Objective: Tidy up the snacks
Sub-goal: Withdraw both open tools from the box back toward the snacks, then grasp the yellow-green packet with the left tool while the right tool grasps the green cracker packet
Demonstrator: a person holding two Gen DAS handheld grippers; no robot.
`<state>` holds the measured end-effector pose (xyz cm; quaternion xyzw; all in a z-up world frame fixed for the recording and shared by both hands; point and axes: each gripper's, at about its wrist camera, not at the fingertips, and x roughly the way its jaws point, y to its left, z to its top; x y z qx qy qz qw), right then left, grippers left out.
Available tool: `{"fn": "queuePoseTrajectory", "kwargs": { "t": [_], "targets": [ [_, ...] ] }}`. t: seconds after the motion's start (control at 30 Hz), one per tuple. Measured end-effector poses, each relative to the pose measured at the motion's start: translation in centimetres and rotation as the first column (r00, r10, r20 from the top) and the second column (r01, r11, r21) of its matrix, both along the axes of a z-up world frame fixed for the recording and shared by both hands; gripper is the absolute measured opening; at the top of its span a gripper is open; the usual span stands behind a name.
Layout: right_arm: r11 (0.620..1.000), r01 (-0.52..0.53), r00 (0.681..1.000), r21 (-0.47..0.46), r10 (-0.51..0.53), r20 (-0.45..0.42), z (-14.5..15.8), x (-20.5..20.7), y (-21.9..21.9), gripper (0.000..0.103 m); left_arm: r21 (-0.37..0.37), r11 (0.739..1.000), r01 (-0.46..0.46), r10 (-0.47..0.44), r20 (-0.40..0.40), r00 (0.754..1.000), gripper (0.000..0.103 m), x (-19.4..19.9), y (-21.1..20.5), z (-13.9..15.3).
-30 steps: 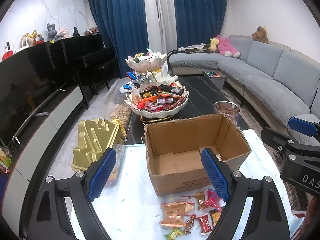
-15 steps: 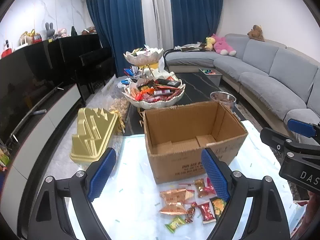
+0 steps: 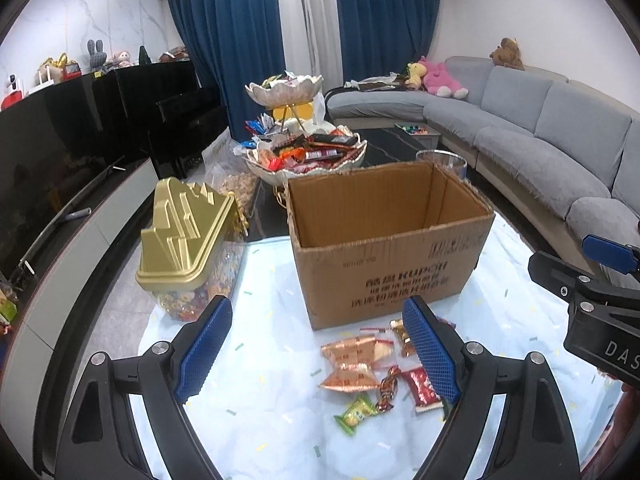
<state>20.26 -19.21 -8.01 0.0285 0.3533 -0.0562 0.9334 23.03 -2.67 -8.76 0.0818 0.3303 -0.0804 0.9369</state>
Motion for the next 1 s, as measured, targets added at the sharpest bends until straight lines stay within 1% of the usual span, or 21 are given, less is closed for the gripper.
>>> {"fn": "queuePoseTrajectory", "kwargs": {
  "t": [0.27,0.4,0.5,0.73,1.0],
  "targets": [
    [1.0,0.001,1.0,-0.031,-0.002,-0.017,-2.3,-0.9,0.7,0.077,0.015,1.0,0.026,-0.025,-0.034,0.999,0.087,-1.0,0.1,-2.7],
    [1.0,0.017,0.999,-0.026,-0.018,-0.031,-3.4,-1.0,1.0,0.077,-0.009,1.0,0.024,-0.025,-0.077,0.997,0.087,-1.2,0.7,-4.4],
    [0.999,0.016,0.999,-0.041,-0.018,-0.038,-4.1,-0.9,1.4,0.077,-0.019,1.0,0.021,-0.023,-0.105,0.994,0.087,-1.4,1.1,-5.8],
    [0.998,0.009,0.997,-0.062,-0.014,-0.074,-6.4,-0.7,1.8,0.077,-0.022,0.999,0.033,-0.036,-0.123,0.992,0.087,-1.7,1.5,-8.1],
    [0.997,0.005,0.993,-0.072,-0.014,-0.118,-9.1,-0.5,2.4,0.077,-0.021,0.997,0.076,-0.078,-0.147,0.986,0.087,-1.7,1.7,-10.7]
  ]
}}
